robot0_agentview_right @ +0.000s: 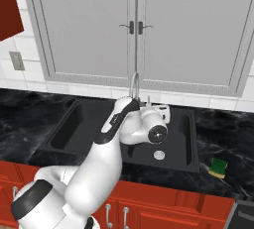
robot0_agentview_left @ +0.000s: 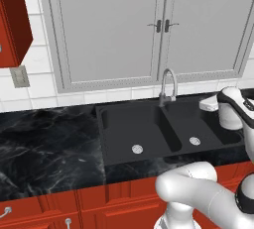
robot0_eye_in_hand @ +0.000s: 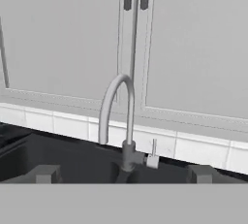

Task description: Soak the sponge with water for a few seconds and then drop it inside the sink.

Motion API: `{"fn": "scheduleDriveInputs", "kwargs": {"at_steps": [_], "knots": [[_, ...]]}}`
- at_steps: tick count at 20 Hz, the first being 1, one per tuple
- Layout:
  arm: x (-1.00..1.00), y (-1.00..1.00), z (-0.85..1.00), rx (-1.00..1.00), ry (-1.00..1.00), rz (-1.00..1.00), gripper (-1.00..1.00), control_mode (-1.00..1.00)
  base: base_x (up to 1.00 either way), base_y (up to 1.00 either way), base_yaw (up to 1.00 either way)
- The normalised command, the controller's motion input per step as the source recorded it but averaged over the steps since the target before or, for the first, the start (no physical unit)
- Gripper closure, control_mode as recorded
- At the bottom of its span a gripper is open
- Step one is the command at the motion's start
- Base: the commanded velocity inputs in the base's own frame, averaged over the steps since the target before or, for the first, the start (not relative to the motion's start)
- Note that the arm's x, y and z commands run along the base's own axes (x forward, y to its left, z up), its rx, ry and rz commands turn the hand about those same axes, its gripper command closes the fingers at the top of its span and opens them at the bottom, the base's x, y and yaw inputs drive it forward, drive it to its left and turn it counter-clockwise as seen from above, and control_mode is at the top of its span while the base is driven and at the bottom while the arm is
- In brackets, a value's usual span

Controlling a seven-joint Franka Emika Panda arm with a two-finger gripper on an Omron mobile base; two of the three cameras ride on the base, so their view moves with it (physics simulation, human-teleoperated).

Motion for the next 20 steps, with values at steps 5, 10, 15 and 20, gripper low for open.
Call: {"fn": "scheduleDriveInputs", "kwargs": {"at_steps": [5,10,15,20], "knots": [[0.00,0.03,0.08,-0.01,0.00,0.17,-1.00,-1.00,0.00,0.00,0.00],[0.00,0.00,0.00,0.00,0.00,0.18,-1.00,-1.00,0.00,0.00,0.00],[0.16,0.00,0.00,0.00,0.00,0.13,-1.00,-1.00,0.00,0.00,0.00],[0.27,0.00,0.00,0.00,0.00,0.00,-1.00,-1.00,0.00,0.00,0.00]]}}
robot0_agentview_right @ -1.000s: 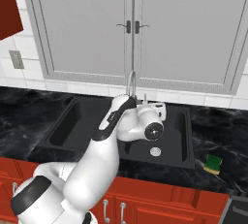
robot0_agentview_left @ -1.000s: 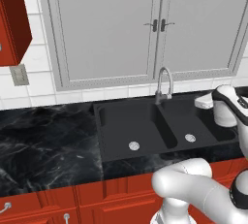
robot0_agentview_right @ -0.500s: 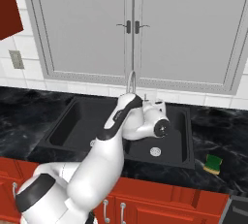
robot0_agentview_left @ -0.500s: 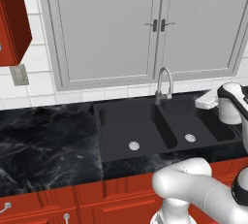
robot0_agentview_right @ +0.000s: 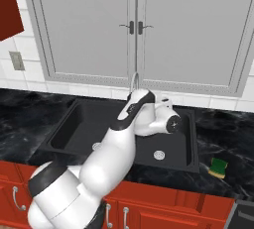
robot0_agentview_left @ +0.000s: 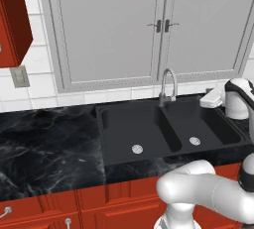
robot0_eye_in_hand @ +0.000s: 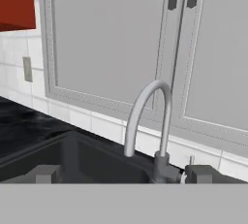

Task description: Soak the sponge with water for a few seconds and then drop it inside the sink.

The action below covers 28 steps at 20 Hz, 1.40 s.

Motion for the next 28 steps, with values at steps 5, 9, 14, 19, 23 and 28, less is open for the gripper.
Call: {"fn": "scheduleDriveInputs", "kwargs": {"at_steps": [5,9,14,19,23,28], "knots": [[0.15,0.02,-0.06,0.00,0.00,0.00,-1.00,-1.00,0.00,0.00,0.00],[0.09,0.03,-0.15,0.00,0.00,0.00,-1.00,-1.00,0.00,0.00,0.00],[0.05,0.08,-0.23,0.00,0.00,0.00,-1.00,-1.00,0.00,0.00,0.00],[0.12,0.14,-0.18,0.00,0.00,0.00,-1.00,-1.00,0.00,0.00,0.00],[0.18,0.14,-0.14,0.00,0.00,0.00,-1.00,-1.00,0.00,0.00,0.00],[0.27,0.01,-0.01,0.00,0.00,0.00,-1.00,-1.00,0.00,0.00,0.00]]}}
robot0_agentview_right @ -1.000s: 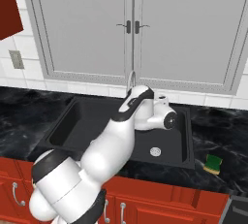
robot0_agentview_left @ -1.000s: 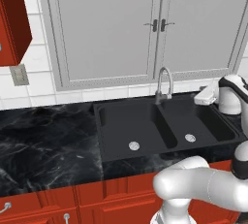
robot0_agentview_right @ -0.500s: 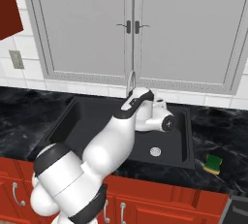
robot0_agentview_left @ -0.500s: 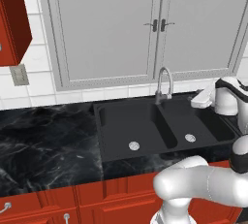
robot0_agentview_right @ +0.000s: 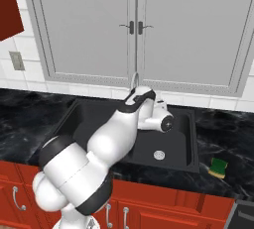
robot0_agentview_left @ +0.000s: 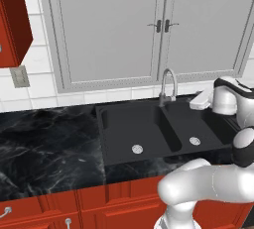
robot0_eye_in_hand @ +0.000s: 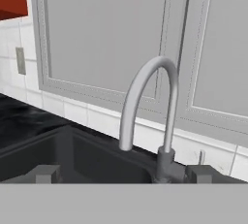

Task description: Soak the sponge with water for a few seconds and then drop it inside the sink.

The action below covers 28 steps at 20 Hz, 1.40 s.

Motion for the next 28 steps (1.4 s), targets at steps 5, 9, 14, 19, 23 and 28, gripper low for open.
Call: {"fn": "scheduleDriveInputs", "kwargs": {"at_steps": [5,9,14,19,23,28], "knots": [[0.26,0.00,-0.12,0.00,0.00,0.00,-1.00,-1.00,0.00,0.00,0.00],[0.13,0.00,-0.27,0.00,0.00,0.00,-1.00,-1.00,0.00,0.00,0.00],[0.08,0.00,-0.19,0.00,-0.01,0.00,-1.00,-1.00,0.00,0.00,0.00],[0.18,0.00,-0.01,0.00,-0.01,0.00,-1.00,-1.00,0.00,0.00,0.00],[0.18,0.00,0.00,0.00,0.00,0.00,-1.00,-1.00,0.00,0.00,0.00],[0.13,0.00,0.00,0.00,-0.01,0.00,-1.00,-1.00,0.00,0.00,0.00]]}}
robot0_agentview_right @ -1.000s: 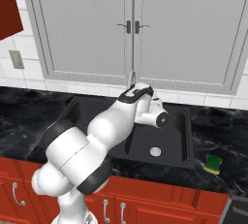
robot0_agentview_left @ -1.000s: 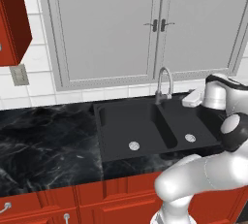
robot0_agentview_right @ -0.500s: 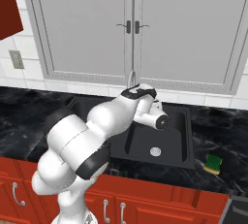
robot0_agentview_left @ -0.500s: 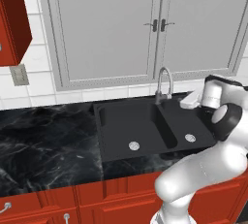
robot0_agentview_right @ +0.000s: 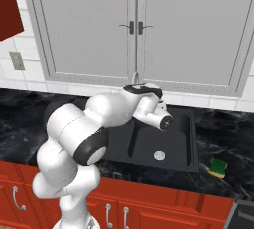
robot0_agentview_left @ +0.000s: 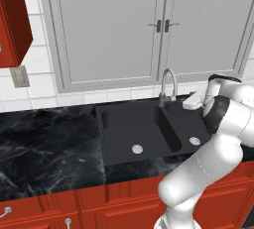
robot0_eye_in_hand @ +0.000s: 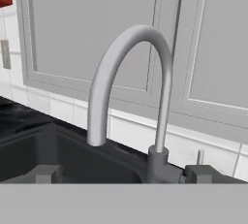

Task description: Soak the sponge with water for a few seconds and then drop it inside the sink.

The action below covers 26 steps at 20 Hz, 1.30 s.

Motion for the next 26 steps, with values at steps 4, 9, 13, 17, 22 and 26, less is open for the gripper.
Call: {"fn": "scheduleDriveInputs", "kwargs": {"at_steps": [4,9,13,17,22,26], "knots": [[0.08,0.00,0.00,0.00,-0.02,0.00,-1.00,-1.00,0.00,0.00,0.00],[0.08,0.00,0.00,0.00,-0.02,0.00,-1.00,-1.00,0.00,0.00,0.00],[0.11,0.00,0.00,0.00,0.00,0.00,-1.00,-1.00,0.00,0.00,0.00],[0.11,0.00,0.00,0.00,0.00,0.00,-1.00,-1.00,0.00,0.00,0.00],[0.18,0.00,0.00,0.00,0.00,-0.01,-1.00,-1.00,0.00,0.00,0.00],[0.22,0.00,-0.01,0.00,0.00,-0.02,-1.00,-1.00,0.00,0.00,0.00]]}}
